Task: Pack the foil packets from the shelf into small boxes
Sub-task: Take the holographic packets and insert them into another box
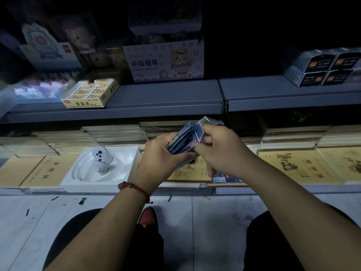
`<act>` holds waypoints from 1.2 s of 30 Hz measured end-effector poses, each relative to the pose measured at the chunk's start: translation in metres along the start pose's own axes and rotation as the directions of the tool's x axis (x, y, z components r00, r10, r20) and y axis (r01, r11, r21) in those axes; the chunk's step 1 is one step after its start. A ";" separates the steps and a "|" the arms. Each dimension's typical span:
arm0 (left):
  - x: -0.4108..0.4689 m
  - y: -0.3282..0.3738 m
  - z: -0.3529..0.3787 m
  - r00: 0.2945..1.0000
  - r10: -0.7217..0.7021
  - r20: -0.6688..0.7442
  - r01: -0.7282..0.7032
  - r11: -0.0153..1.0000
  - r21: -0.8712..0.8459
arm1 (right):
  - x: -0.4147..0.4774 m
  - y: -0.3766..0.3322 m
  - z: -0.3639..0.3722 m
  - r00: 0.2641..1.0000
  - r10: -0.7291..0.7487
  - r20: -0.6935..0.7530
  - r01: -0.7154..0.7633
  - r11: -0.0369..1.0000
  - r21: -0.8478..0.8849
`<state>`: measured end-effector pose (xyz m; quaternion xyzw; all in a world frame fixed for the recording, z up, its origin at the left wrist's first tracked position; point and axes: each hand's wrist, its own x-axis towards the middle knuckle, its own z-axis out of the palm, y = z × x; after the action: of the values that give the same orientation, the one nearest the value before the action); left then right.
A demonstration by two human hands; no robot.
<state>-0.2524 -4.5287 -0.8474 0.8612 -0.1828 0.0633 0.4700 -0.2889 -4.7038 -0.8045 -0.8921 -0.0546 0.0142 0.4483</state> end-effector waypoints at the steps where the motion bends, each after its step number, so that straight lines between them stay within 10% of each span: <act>1: 0.001 -0.002 0.000 0.999 -0.030 0.012 0.031 0.999 -0.028 | -0.001 0.000 0.000 0.999 -0.022 -0.049 0.023 1.000 0.013; 7: 0.005 -0.010 -0.003 0.996 -0.091 0.017 0.092 0.993 -0.068 | 0.009 0.009 0.000 0.867 -0.283 -0.410 0.217 0.956 -0.199; 10: 0.003 -0.003 -0.005 0.993 -0.115 -0.025 0.107 0.972 -0.209 | 0.010 0.010 -0.003 0.872 -0.130 -0.473 0.069 0.987 -0.143; 16: 0.005 0.004 -0.007 0.989 -0.149 0.020 0.144 0.906 -0.397 | 0.012 0.007 -0.005 0.980 0.177 -0.095 -0.119 0.891 0.437; 27: 0.005 0.002 -0.012 0.978 -0.197 -0.063 0.117 0.780 -0.615 | 0.013 0.020 -0.006 0.998 0.070 0.011 -0.070 0.993 0.091; 36: 0.005 0.004 -0.010 0.965 -0.227 -0.132 0.131 0.853 -0.506 | 0.014 0.021 -0.008 0.998 0.041 -0.054 -0.030 0.982 0.186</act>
<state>-0.2481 -4.5234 -0.8374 0.7164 -0.0667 0.0508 0.6926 -0.2725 -4.7208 -0.8159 -0.8475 -0.0243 0.0014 0.5302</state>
